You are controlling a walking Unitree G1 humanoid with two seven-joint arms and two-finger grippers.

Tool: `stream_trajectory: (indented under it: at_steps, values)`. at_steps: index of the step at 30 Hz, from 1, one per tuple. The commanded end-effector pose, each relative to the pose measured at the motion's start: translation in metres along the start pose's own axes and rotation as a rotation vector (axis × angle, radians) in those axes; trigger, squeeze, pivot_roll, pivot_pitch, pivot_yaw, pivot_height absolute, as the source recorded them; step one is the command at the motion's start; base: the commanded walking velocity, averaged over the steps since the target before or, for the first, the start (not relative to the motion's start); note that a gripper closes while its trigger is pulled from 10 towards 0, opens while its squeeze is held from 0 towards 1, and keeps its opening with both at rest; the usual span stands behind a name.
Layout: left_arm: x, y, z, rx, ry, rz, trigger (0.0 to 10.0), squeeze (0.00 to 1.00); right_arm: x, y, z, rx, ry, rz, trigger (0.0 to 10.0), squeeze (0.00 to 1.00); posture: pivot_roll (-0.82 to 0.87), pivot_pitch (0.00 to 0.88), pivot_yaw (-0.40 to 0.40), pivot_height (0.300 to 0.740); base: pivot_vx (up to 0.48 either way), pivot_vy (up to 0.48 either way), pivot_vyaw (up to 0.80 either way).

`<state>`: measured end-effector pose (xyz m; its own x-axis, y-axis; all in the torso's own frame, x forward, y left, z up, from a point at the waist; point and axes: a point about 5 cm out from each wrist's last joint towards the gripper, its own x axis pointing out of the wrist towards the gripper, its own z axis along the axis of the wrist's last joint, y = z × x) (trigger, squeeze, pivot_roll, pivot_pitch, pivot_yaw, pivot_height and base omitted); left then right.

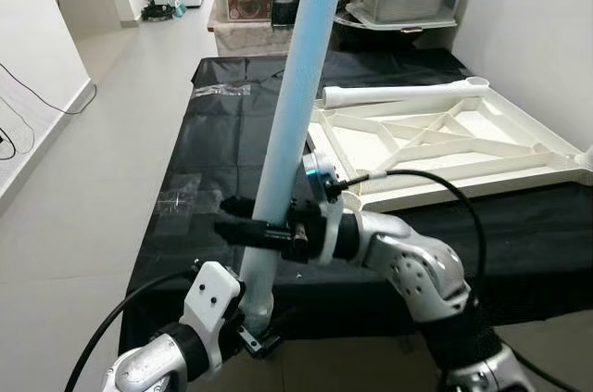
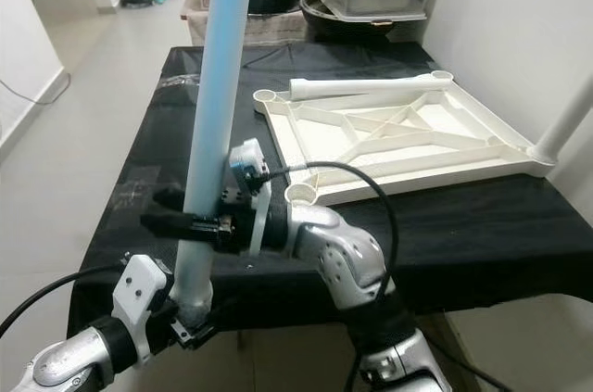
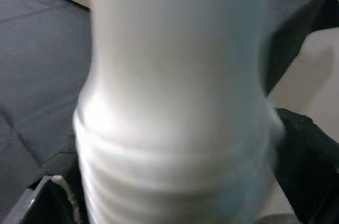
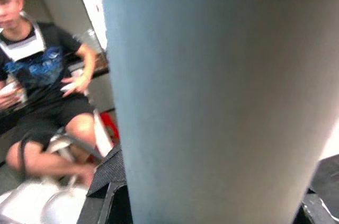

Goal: Building children table

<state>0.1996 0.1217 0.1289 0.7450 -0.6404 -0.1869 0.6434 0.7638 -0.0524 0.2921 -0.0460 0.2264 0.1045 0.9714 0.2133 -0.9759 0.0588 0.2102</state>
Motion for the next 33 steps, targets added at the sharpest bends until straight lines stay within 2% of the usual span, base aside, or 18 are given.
stream_trajectory:
  at_steps: [1,2,3,4,6,7,8,9,10,12,14,16,18,19,21,22,27,33]
  values:
    - [-0.002,-0.001,0.001,0.007,-0.009,0.005,10.0,1.00,-0.001,-0.002,0.005,-0.023,-0.021,-0.016,0.0,0.00,0.10,0.037,-0.011,0.740,0.000,0.000,0.00]
    - [-0.003,-0.002,0.001,0.016,-0.005,0.013,10.0,1.00,-0.004,-0.008,0.009,-0.042,-0.035,-0.056,0.0,0.00,0.10,0.034,-0.011,0.740,0.000,0.000,0.00]
    - [-0.003,-0.002,0.001,0.030,-0.005,0.037,10.0,0.00,-0.009,-0.021,0.018,-0.074,-0.077,-0.155,0.0,0.00,0.10,0.028,-0.010,0.740,0.000,0.000,0.00]
    - [-0.003,-0.002,0.001,0.030,-0.005,0.037,10.0,0.00,-0.009,-0.021,0.018,-0.074,-0.077,-0.155,0.0,0.00,0.10,0.028,-0.010,0.740,0.000,0.000,0.00]
    - [-0.006,0.004,0.005,0.035,-0.042,0.155,10.0,0.00,-0.025,-0.051,0.037,-0.167,-0.160,-0.438,0.0,0.00,0.10,0.018,-0.012,0.740,0.000,0.000,0.00]
    - [-0.006,0.004,0.005,0.035,-0.042,0.155,10.0,0.00,-0.025,-0.051,0.037,-0.167,-0.160,-0.438,0.0,0.00,0.10,0.018,-0.012,0.740,0.000,0.000,0.00]
    - [-0.007,0.011,0.007,0.039,-0.076,0.267,10.0,0.00,-0.037,-0.067,0.049,-0.233,-0.220,-0.647,0.0,0.00,0.11,0.015,-0.013,0.740,0.000,0.000,0.00]
    - [-0.008,0.013,0.008,0.042,-0.086,0.300,10.0,0.00,-0.041,-0.071,0.052,-0.249,-0.242,-0.704,0.0,0.00,0.11,0.015,-0.013,0.740,0.000,0.000,0.00]
    - [-0.008,0.013,0.008,0.042,-0.086,0.300,10.0,0.00,-0.041,-0.071,0.052,-0.249,-0.242,-0.704,0.0,0.00,0.11,0.015,-0.013,0.740,0.000,0.000,0.00]
    - [-0.009,0.021,0.010,0.051,-0.113,0.403,10.0,0.00,-0.049,-0.076,0.056,-0.326,-0.259,-0.831,0.0,0.00,0.10,0.014,-0.014,0.740,0.000,0.000,0.00]
    - [-0.009,0.021,0.010,0.051,-0.113,0.403,10.0,0.00,-0.049,-0.076,0.056,-0.326,-0.259,-0.831,0.0,0.00,0.10,0.014,-0.014,0.740,0.000,0.000,0.00]
    - [-0.011,0.028,0.015,0.066,-0.153,0.504,10.0,0.00,-0.056,-0.080,0.055,-0.386,-0.266,-0.970,0.0,0.00,0.11,0.009,-0.014,0.740,0.182,-0.152,0.00]
    - [-0.012,0.031,0.017,0.065,-0.172,0.541,10.0,0.00,-0.057,-0.081,0.054,-0.400,-0.265,-1.009,0.0,0.00,0.11,0.009,-0.014,0.740,0.364,-0.304,0.00]
    - [-0.012,0.032,0.019,0.063,-0.182,0.560,10.0,0.00,-0.057,-0.081,0.052,-0.408,-0.265,-1.026,1.5,0.00,0.11,0.014,-0.017,0.740,0.431,0.000,0.00]
    - [-0.012,0.033,0.019,0.061,-0.186,0.568,10.0,0.00,-0.056,-0.082,0.051,-0.415,-0.268,-1.030,1.5,0.00,0.11,0.014,-0.017,0.740,0.431,0.000,0.00]
    - [-0.012,0.033,0.019,0.060,-0.185,0.571,10.0,0.00,-0.053,-0.083,0.049,-0.421,-0.266,-1.032,10.0,0.00,0.11,0.015,-0.022,0.740,0.442,0.000,0.00]
    - [-0.012,0.036,0.019,0.052,-0.189,0.596,10.0,0.00,-0.048,-0.086,0.047,-0.444,-0.270,-1.040,10.0,0.00,0.11,0.020,-0.023,0.740,0.446,0.000,0.00]
    - [-0.015,0.045,0.018,0.022,-0.188,0.687,10.0,0.00,-0.038,-0.091,0.052,-0.479,-0.258,-1.078,10.0,0.00,0.11,0.032,-0.034,0.740,0.000,0.000,0.00]
